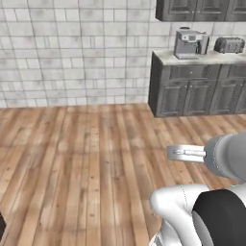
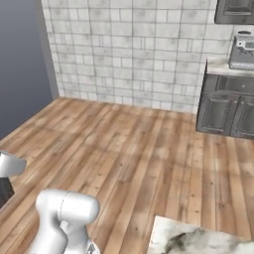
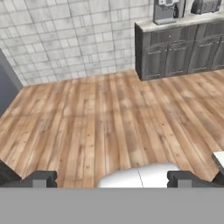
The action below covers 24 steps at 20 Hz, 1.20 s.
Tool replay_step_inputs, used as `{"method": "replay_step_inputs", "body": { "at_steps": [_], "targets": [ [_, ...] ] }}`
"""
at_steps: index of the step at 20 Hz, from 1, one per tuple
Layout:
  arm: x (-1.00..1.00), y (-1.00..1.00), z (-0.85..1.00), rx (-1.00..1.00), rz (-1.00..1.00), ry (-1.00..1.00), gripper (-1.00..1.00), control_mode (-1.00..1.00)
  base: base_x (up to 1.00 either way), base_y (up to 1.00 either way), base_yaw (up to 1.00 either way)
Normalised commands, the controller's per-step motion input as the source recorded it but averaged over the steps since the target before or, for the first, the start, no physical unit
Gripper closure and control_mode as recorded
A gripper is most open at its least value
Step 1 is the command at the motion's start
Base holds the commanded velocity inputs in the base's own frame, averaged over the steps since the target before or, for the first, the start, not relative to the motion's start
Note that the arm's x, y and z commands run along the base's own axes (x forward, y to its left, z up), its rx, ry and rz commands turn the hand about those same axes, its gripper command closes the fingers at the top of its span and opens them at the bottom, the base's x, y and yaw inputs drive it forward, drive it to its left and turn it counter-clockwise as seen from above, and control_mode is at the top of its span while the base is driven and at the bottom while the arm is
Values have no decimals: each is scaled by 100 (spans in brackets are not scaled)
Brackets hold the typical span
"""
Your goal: Place the condiment bottle and ketchup from the counter to the top shelf of the fridge. If the existing items in the fridge are on the top shelf, move them to other shelves.
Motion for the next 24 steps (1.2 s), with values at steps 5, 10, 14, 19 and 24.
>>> {"method": "replay_step_inputs", "body": {
  "at_steps": [5, 10, 14, 19, 24],
  "targets": [
    [0, 0, 0, 0, 0, 0, -100, 100, 100, -27, -2],
    [0, 0, 0, 0, 0, 0, -100, 100, 100, -30, -9],
    [0, 0, 0, 0, 0, 0, -100, 100, 100, -19, -34],
    [0, 0, 0, 0, 0, 0, -100, 100, 54, -2, -64],
    [0, 0, 0, 0, 0, 0, -100, 100, 32, 0, -73]
  ]
}}
